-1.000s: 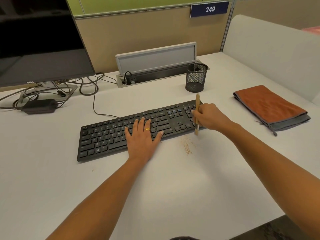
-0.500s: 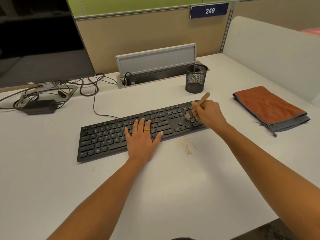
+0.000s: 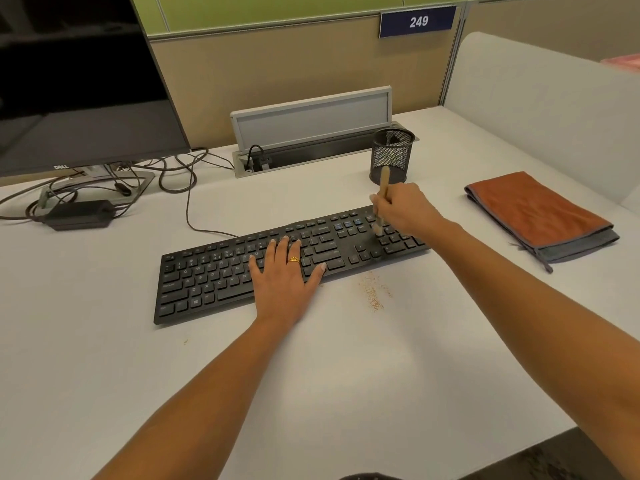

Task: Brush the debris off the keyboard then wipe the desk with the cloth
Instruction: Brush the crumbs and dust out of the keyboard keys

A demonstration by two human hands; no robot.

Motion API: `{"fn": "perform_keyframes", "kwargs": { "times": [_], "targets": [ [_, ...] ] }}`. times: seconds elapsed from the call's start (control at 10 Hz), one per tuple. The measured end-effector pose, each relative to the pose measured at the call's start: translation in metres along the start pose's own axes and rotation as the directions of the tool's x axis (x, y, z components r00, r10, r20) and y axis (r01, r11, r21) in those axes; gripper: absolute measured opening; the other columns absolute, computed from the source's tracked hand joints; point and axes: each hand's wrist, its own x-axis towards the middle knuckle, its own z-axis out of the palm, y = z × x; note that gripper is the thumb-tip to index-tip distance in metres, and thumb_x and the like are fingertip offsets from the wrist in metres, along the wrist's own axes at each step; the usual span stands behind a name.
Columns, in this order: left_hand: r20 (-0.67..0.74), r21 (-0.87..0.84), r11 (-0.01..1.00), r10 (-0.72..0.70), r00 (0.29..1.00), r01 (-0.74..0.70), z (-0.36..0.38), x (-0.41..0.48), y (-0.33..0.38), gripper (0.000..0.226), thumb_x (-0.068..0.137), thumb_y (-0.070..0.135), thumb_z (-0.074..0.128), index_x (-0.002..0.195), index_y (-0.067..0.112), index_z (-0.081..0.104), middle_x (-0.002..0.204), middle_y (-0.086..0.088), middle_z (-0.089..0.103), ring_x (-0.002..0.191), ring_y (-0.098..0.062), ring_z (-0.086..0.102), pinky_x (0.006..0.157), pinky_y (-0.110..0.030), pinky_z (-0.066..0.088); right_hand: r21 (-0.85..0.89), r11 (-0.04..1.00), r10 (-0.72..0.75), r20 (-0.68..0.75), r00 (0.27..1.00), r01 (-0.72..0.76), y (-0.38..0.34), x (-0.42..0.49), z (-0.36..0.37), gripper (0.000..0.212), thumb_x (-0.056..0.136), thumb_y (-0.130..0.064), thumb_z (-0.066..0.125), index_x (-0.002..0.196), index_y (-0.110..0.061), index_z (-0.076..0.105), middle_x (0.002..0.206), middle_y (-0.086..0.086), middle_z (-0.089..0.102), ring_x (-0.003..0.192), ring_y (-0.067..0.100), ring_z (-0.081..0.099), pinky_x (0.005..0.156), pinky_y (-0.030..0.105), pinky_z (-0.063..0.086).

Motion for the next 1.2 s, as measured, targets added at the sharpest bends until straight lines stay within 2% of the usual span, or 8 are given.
{"fn": "perform_keyframes", "kwargs": {
  "times": [0.1, 0.3, 0.5, 0.6, 0.7, 0.8, 1.0, 1.2],
  "targets": [
    [-0.003, 0.003, 1.0, 0.001, 1.0, -0.001, 0.0, 0.0, 0.0, 0.069, 0.094, 0.063, 0.024, 0.15, 0.022, 0.022, 0.158, 0.0, 0.017, 0.147, -0.018, 0.007, 0.116, -0.051, 0.006, 0.099, 0.995, 0.031, 0.025, 0.999, -0.034, 0.0, -0.01, 0.006, 0.042, 0.098, -0.031, 0.043, 0.097, 0.004, 0.065, 0.086, 0.014, 0.063, 0.068, 0.016, 0.054, 0.062, 0.025, 0.043],
    [0.002, 0.001, 1.0, 0.001, 1.0, -0.001, 0.0, 0.0, 0.0, 0.07, 0.094, 0.063, 0.024, 0.15, 0.022, 0.022, 0.158, 0.0, 0.017, 0.147, -0.018, 0.006, 0.116, -0.051, 0.005, -0.065, 0.993, 0.108, 0.074, 0.991, -0.103, -0.002, -0.018, 0.004, 0.034, 0.098, -0.024, 0.04, 0.093, 0.002, 0.061, 0.097, 0.02, 0.065, 0.089, 0.033, 0.06, 0.074, 0.035, 0.044],
    [0.008, -0.002, 1.0, -0.005, 1.0, 0.006, -0.001, -0.001, 0.0, 0.07, 0.094, 0.063, 0.023, 0.151, 0.022, 0.021, 0.159, 0.0, 0.016, 0.147, -0.018, 0.005, 0.116, -0.05, 0.005, -0.053, 0.992, 0.11, -0.012, 0.994, -0.111, -0.001, -0.038, 0.005, 0.035, 0.101, -0.025, 0.037, 0.081, -0.003, 0.055, 0.065, 0.003, 0.049, 0.065, 0.021, 0.049, 0.053, 0.028, 0.032],
    [0.008, -0.006, 1.0, -0.002, 1.0, 0.002, -0.001, 0.0, 0.0, 0.07, 0.094, 0.063, 0.023, 0.151, 0.022, 0.021, 0.159, 0.0, 0.016, 0.147, -0.018, 0.005, 0.116, -0.05, 0.004, -0.03, 0.988, 0.153, 0.076, 0.985, -0.151, 0.003, -0.041, 0.003, 0.034, 0.099, -0.023, 0.038, 0.078, -0.002, 0.055, 0.077, 0.011, 0.059, 0.076, 0.029, 0.059, 0.062, 0.033, 0.049],
    [0.01, -0.005, 1.0, -0.003, 1.0, 0.003, -0.001, 0.0, 0.0, 0.07, 0.094, 0.063, 0.023, 0.151, 0.022, 0.021, 0.159, 0.0, 0.016, 0.147, -0.018, 0.005, 0.116, -0.05, 0.005, 0.1, 0.983, 0.151, 0.009, 0.988, -0.151, 0.006, -0.04, 0.003, 0.04, 0.099, -0.026, 0.04, 0.092, 0.005, 0.064, 0.089, 0.019, 0.067, 0.082, 0.031, 0.063, 0.078, 0.042, 0.053],
    [0.004, -0.004, 1.0, -0.003, 1.0, 0.003, 0.0, -0.001, -0.001, 0.07, 0.094, 0.063, 0.024, 0.151, 0.021, 0.021, 0.159, 0.0, 0.016, 0.147, -0.018, 0.006, 0.116, -0.05, 0.005, 0.266, 0.954, 0.162, -0.068, 0.984, -0.139, 0.005, -0.042, 0.01, 0.041, 0.099, -0.029, 0.043, 0.092, 0.003, 0.067, 0.086, 0.017, 0.068, 0.074, 0.025, 0.062, 0.08, 0.04, 0.053],
    [0.008, -0.015, 1.0, -0.003, 1.0, 0.003, 0.001, 0.001, -0.001, 0.07, 0.094, 0.063, 0.024, 0.151, 0.022, 0.021, 0.159, 0.0, 0.016, 0.147, -0.018, 0.005, 0.116, -0.05, 0.004, 0.199, 0.97, 0.136, 0.026, 0.99, -0.138, 0.002, -0.05, 0.017, 0.036, 0.099, -0.023, 0.04, 0.08, -0.004, 0.063, 0.077, 0.01, 0.064, 0.067, 0.019, 0.058, 0.073, 0.038, 0.053],
    [0.005, -0.012, 1.0, 0.0, 1.0, 0.0, 0.001, 0.0, -0.001, 0.07, 0.094, 0.063, 0.023, 0.15, 0.022, 0.022, 0.159, 0.0, 0.017, 0.147, -0.018, 0.006, 0.116, -0.05, 0.005, 0.21, 0.967, 0.172, -0.113, 0.979, -0.146, 0.007, -0.055, 0.019, 0.042, 0.1, -0.025, 0.039, 0.088, 0.004, 0.066, 0.083, 0.017, 0.067, 0.075, 0.029, 0.064, 0.074, 0.042, 0.055]
  ]
}}
